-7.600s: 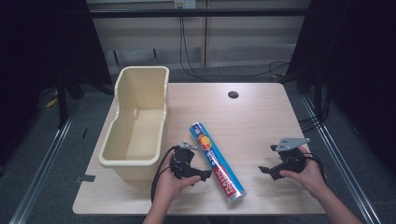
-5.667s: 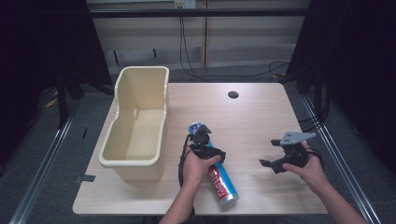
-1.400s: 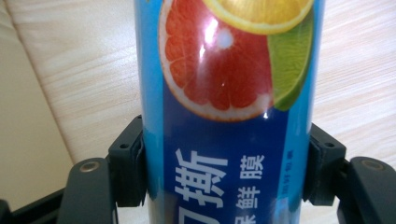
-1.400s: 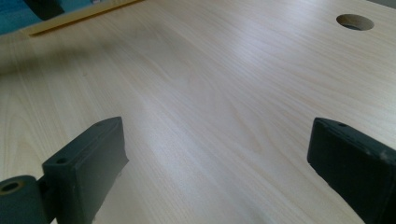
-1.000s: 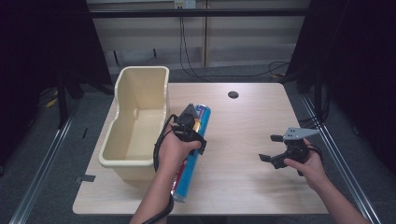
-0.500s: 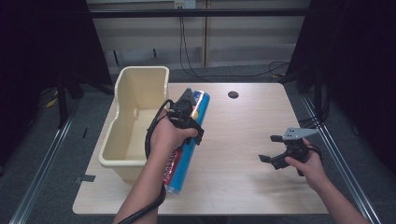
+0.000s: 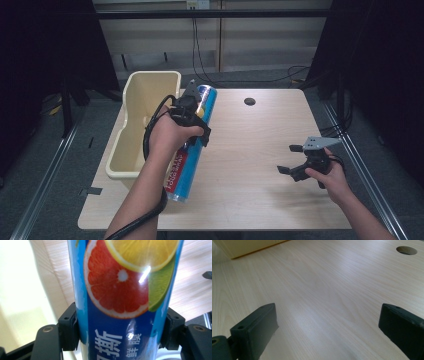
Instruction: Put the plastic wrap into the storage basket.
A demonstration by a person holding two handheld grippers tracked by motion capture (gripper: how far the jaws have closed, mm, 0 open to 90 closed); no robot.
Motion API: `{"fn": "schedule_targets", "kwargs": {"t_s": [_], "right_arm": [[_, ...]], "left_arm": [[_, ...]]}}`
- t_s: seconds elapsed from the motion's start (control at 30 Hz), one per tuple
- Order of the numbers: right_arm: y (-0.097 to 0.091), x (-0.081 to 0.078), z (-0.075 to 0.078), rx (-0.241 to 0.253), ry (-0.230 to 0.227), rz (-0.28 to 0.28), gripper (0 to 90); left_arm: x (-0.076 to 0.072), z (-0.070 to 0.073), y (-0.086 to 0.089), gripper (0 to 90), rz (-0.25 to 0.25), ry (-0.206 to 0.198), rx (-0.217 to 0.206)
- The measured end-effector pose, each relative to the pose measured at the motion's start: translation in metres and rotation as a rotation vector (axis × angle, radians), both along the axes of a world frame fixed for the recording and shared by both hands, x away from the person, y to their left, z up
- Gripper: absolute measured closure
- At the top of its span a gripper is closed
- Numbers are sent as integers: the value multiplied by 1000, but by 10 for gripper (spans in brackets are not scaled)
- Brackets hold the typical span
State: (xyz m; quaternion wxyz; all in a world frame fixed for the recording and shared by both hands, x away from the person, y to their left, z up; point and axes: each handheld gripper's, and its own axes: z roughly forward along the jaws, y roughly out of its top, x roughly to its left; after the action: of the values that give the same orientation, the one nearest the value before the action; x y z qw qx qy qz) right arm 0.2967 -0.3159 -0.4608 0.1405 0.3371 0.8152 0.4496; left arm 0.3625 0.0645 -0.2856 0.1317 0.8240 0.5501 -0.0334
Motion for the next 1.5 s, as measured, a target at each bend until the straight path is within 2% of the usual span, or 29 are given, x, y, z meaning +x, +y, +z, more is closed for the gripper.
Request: {"fn": "schedule_targets", "kwargs": {"t_s": [0.17, 0.33, 0.37, 0.7, 1.0, 1.3, 1.5], "right_arm": [[0, 0, 0, 5, 2, -1, 17], [-1, 0, 0, 5, 0, -3, 18], [-1, 0, 0, 7, -2, -3, 18], [0, 0, 1, 8, -3, -5, 19], [0, 1, 0, 7, -7, -1, 20], [0, 0, 1, 7, -5, -5, 20], [0, 0, 1, 8, -3, -1, 21]], "left_arm": [[0, 7, 4, 324, 8, -6, 18], [-2, 16, 12, 324, 43, -15, 10], [-2, 19, 15, 324, 36, -13, 16], [-3, 25, 36, 324, 84, -11, 16], [-2, 24, 54, 324, 129, 1, 22], [1, 15, 70, 323, 157, 15, 30], [5, 9, 78, 323, 204, 33, 25]]}}
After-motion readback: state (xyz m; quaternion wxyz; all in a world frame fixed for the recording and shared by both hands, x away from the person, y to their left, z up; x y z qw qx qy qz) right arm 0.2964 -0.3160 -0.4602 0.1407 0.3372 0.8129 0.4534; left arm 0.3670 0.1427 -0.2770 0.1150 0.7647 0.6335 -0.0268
